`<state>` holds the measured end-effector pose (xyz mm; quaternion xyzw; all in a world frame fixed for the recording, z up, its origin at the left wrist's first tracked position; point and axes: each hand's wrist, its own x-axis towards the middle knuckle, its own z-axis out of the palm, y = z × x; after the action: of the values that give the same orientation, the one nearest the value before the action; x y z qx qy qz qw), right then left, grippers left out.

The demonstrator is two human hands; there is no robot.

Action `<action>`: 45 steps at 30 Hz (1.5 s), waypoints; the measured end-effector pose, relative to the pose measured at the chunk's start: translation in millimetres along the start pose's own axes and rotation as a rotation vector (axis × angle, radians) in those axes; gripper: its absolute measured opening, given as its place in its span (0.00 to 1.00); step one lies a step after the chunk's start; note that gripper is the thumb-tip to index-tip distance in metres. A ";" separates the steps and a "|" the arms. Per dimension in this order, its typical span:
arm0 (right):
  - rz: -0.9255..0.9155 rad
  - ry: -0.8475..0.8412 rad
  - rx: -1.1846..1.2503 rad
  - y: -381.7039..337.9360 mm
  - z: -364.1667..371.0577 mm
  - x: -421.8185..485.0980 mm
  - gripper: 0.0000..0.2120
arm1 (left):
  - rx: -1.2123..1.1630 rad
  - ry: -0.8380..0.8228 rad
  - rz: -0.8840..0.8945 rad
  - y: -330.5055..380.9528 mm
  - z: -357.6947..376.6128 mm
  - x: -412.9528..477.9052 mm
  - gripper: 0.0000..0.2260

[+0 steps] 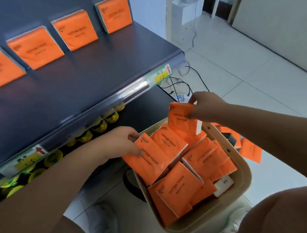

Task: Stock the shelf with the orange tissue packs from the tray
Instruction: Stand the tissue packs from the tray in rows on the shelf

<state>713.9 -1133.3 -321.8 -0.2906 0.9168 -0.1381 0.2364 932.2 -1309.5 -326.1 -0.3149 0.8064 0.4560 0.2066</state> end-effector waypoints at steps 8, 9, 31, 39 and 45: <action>-0.263 -0.031 -0.004 -17.4 -40.6 -16.9 0.21 | -0.249 0.124 0.076 10.2 -31.6 -29.2 0.18; -0.305 -0.049 0.027 -21.3 -44.6 -20.6 0.20 | -0.275 0.143 0.092 10.7 -36.3 -35.2 0.17; -0.709 0.156 0.720 -229.2 -30.3 -49.3 0.20 | -0.746 0.743 0.424 -63.7 -151.3 -163.5 0.20; -0.799 0.240 0.715 -324.7 -1.7 -45.3 0.23 | -0.835 1.018 0.382 -132.6 -195.2 -185.5 0.15; -0.829 0.294 0.782 -371.4 14.6 -38.3 0.29 | -0.782 1.148 0.300 -175.4 -221.8 -175.5 0.20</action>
<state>922.6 -1406.6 -175.6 -0.4939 0.6306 -0.5859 0.1228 1169.9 -1513.1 -212.8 -0.4420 0.5998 0.4975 -0.4443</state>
